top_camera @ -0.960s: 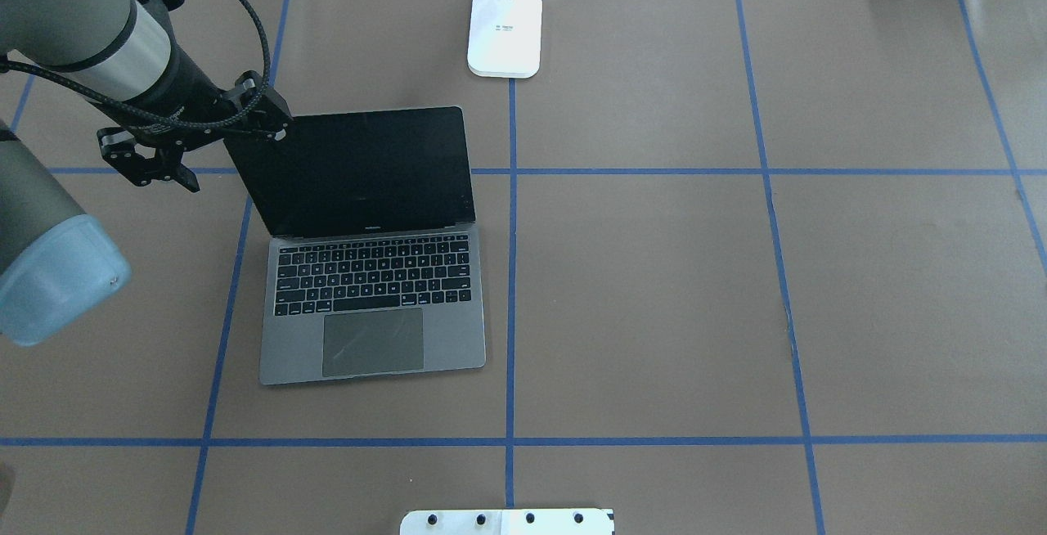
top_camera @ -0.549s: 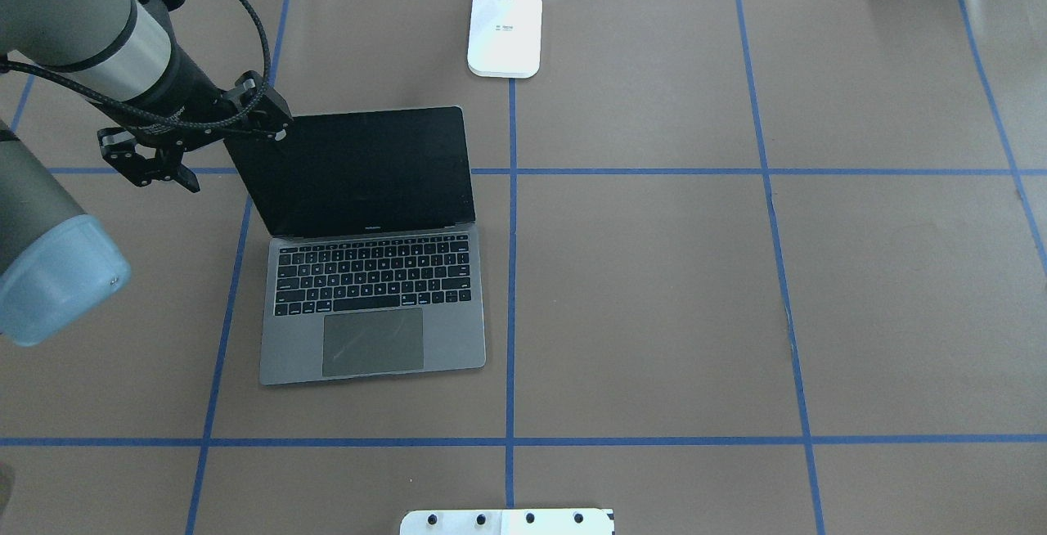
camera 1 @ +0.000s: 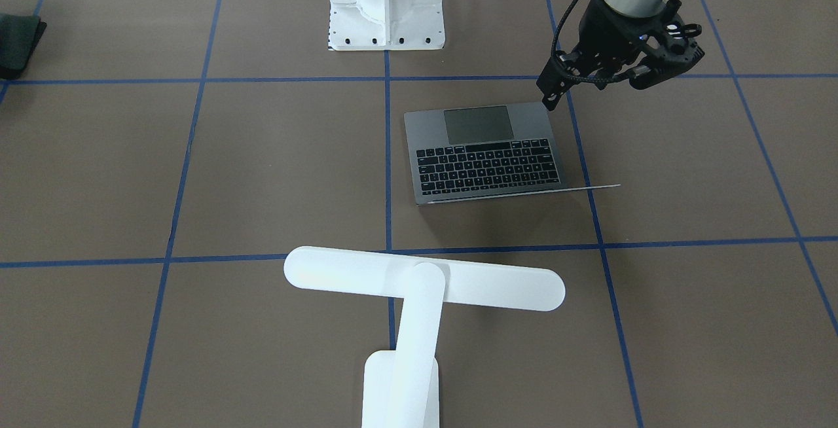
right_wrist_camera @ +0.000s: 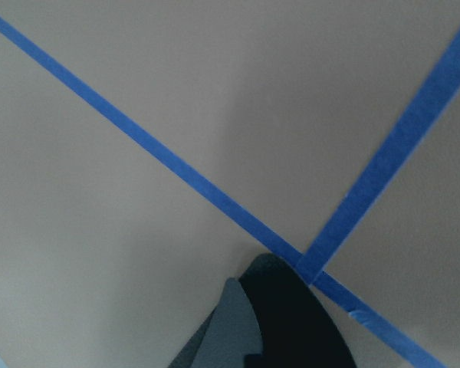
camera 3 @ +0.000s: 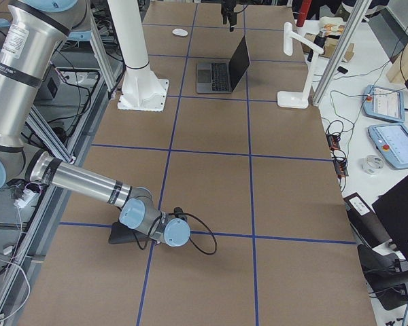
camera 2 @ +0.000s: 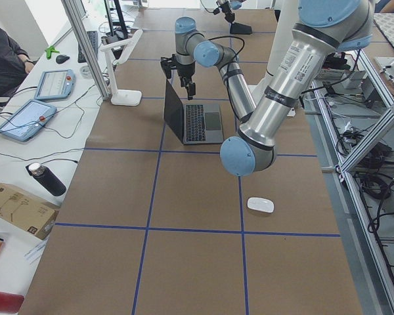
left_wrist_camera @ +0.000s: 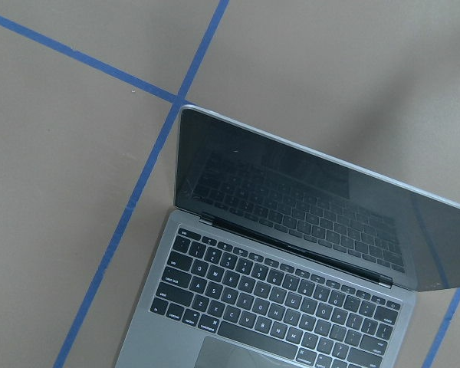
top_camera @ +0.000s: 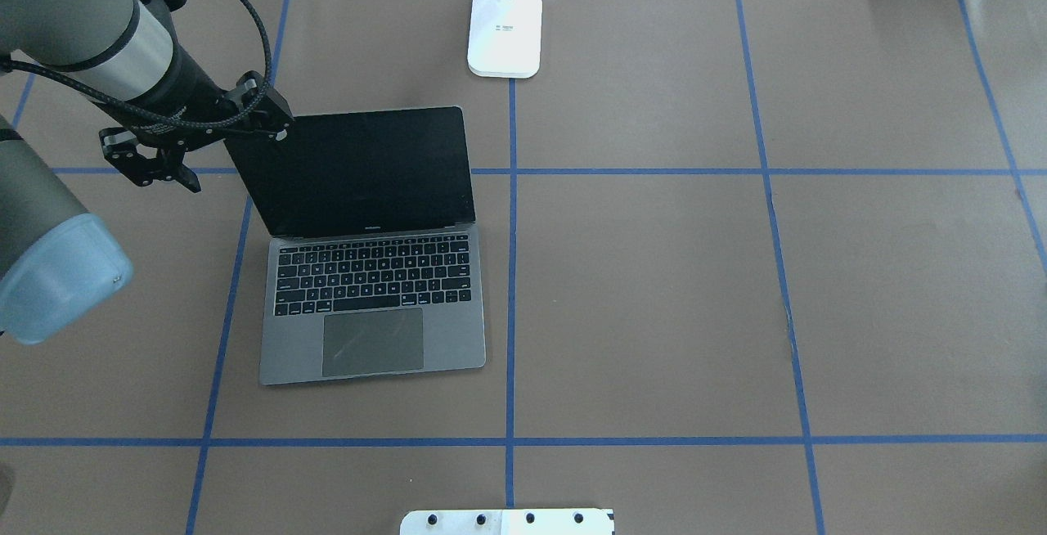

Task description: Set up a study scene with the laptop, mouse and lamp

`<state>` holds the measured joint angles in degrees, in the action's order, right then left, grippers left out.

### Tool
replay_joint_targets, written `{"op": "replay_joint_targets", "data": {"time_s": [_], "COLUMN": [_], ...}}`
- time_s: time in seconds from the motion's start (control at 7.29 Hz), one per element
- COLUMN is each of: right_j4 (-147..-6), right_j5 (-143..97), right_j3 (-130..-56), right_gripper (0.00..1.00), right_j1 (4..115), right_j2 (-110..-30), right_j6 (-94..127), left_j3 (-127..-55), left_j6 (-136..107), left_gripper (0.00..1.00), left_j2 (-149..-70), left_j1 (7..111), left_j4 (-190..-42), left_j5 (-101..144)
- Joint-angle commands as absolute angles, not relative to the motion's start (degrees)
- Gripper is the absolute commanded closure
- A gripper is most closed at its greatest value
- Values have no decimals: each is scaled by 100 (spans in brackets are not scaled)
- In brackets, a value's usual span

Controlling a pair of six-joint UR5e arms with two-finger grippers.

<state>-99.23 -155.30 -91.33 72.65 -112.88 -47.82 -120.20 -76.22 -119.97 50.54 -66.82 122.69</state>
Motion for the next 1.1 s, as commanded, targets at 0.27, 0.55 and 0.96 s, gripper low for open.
{"op": "replay_joint_targets", "data": {"time_s": [0.27, 0.55, 0.96], "right_j4": [-12633, -13749, -14309], "right_j5": [-15207, -14907, -14792], "right_j3": [-11378, -11557, -11758], "right_gripper": [100, 100, 100], "right_j1": [7926, 8181, 8183], "right_j2": [-11102, -10297, -9301], "right_j6": [-4738, -4676, -3136], "left_j3": [-11945, -11936, -11944], "left_j6": [-7611, -7611, -7594], "left_gripper": [0, 0, 0], "left_j2": [-11988, -11953, -11918], "left_j1": [5054, 5054, 5106], "left_j4": [-6759, -6750, -6741], "left_j5": [12270, 12270, 12252]}}
